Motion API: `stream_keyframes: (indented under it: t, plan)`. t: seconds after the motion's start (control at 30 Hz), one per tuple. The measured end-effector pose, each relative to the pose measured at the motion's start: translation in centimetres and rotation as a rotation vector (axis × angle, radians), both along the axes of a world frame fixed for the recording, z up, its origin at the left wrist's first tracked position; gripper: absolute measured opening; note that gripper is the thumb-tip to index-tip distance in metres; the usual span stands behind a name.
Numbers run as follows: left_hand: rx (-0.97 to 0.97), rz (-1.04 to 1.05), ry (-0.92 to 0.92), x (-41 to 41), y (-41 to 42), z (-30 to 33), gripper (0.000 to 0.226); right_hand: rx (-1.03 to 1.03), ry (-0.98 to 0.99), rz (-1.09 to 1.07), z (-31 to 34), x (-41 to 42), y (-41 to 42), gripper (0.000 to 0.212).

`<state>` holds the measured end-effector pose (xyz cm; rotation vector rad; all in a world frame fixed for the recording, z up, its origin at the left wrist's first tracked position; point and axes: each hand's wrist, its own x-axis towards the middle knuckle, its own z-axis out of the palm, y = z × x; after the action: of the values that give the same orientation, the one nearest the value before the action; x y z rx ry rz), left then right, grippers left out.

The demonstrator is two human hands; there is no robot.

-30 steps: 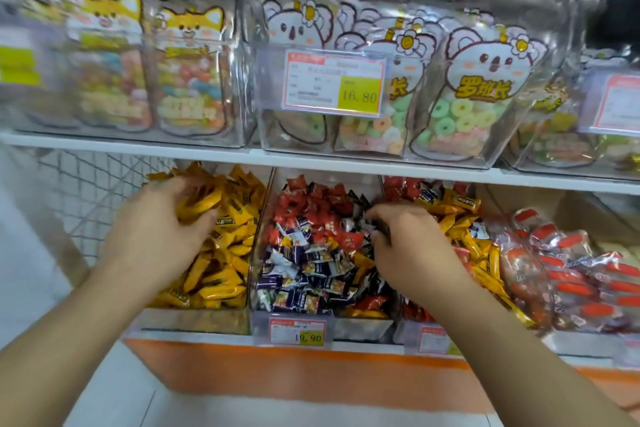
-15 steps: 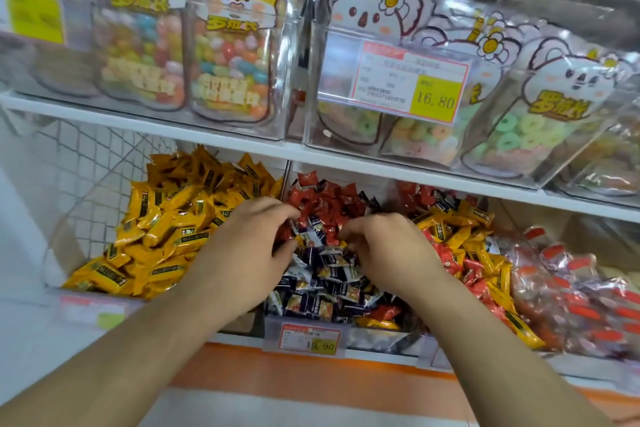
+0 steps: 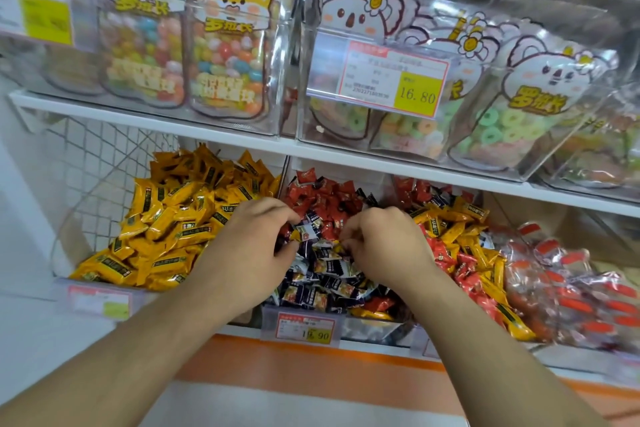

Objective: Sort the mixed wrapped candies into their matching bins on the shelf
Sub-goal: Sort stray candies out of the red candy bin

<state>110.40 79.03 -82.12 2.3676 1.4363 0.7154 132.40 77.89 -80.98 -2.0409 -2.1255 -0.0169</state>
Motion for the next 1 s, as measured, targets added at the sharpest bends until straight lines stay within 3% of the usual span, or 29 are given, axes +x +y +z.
stream_keyframes:
  t: [0.37, 0.53, 0.63, 0.73, 0.9, 1.0]
  plan:
    - [0.096, 0.012, -0.063, 0.4, 0.1, 0.9, 0.028, 0.244, 0.717, -0.178, 2.6, 1.2, -0.7, 0.003]
    - [-0.107, -0.049, -0.358, 1.0, -1.7, 2.9, 0.029, 0.189, 0.991, -0.025, 3.5, -2.9, -2.1, 0.004]
    - [-0.128, -0.004, -0.448, -0.1, -1.5, 3.5, 0.021, 0.142, 1.021, 0.079, 3.9, -4.3, -2.5, 0.005]
    - [-0.076, 0.108, -0.409, -2.1, -0.7, 4.0, 0.025, 0.117, 1.004, 0.072, 3.9, -4.2, -2.4, 0.007]
    - [0.008, 0.28, -0.117, -6.3, 1.1, 3.9, 0.045, 0.12, 0.821, -0.05, 2.4, -2.3, -1.8, 0.02]
    - [0.024, 0.22, -0.042, -6.2, 0.8, 3.6, 0.047, 0.102, 0.724, -0.066, 1.9, -1.7, -1.7, 0.03]
